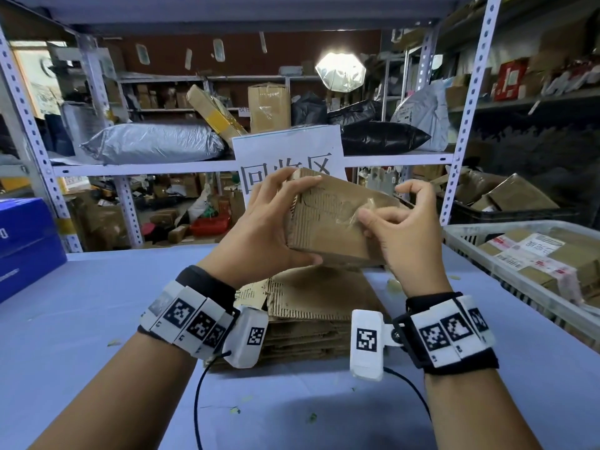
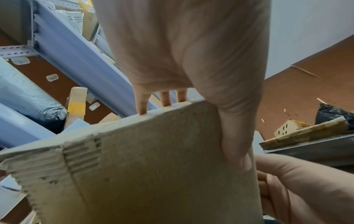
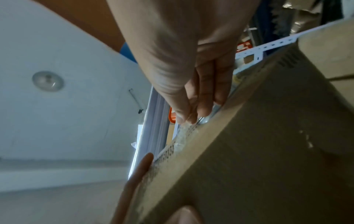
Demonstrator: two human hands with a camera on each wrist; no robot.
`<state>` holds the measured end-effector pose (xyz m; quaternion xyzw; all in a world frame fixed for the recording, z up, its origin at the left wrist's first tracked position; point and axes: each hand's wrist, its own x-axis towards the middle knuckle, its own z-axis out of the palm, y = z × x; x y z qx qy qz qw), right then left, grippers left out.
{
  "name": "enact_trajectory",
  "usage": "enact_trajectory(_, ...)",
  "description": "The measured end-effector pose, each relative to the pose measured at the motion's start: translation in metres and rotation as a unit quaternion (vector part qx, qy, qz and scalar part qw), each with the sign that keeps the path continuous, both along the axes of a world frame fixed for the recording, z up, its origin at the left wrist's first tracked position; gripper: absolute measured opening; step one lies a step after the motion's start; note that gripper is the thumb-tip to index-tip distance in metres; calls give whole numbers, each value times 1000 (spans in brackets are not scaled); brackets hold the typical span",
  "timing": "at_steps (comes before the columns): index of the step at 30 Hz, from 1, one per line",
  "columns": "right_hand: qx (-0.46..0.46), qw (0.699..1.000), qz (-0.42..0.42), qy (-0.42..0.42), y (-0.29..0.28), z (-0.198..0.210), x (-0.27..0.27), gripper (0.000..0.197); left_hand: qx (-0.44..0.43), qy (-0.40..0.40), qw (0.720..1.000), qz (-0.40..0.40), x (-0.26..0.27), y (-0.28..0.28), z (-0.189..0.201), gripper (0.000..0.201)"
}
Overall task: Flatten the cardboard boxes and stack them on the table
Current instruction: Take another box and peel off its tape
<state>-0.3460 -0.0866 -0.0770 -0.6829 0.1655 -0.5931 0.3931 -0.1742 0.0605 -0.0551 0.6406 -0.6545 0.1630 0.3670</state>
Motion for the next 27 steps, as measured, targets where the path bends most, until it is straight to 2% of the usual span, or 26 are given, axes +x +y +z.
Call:
enact_trajectory(4, -92, 990, -78, 68, 3, -3, 6, 14, 2, 1, 1000, 8, -4, -2, -4, 108)
enact_trajectory(6, -134, 983, -101, 77, 6, -6, 9, 7, 8, -1, 1000, 10, -5, -2, -5, 108)
enact_trajectory(8, -157, 977, -123, 81, 7, -9, 11, 17, 15, -1, 1000, 11, -5, -2, -5, 108)
enact_trajectory(11, -179, 969, -126, 115, 10, -9, 11, 60, 15, 4, 1000, 13, -4, -2, -6, 108)
enact_trajectory(12, -191, 964, -123, 137, 10, -9, 11, 60, 12, 4, 1000, 14, -4, -2, -7, 108)
enact_trajectory(14, -200, 960, -115, 160, 11, -9, 12, 45, 8, -1, 1000, 13, -2, -3, -8, 108)
enact_trajectory(17, -203, 966, -121, 106, 10, -10, 11, 20, 10, -8, 1000, 7, -1, -4, -10, 108)
enact_trajectory(19, -181, 972, -122, 90, 11, -11, 11, 12, 11, -9, 1000, 6, -1, -4, -10, 107)
enact_trajectory(21, -106, 989, -76, 69, 10, -12, 12, 9, 9, -4, 1000, 3, 0, -3, -11, 106)
enact_trajectory(24, 22, 999, -10, 34, 8, -11, 10, 19, 10, 0, 1000, 0, 2, -2, -11, 106)
enact_trajectory(27, 32, 997, -19, 62, 6, -9, 9, 13, 12, 4, 1000, 0, 2, -1, -12, 107)
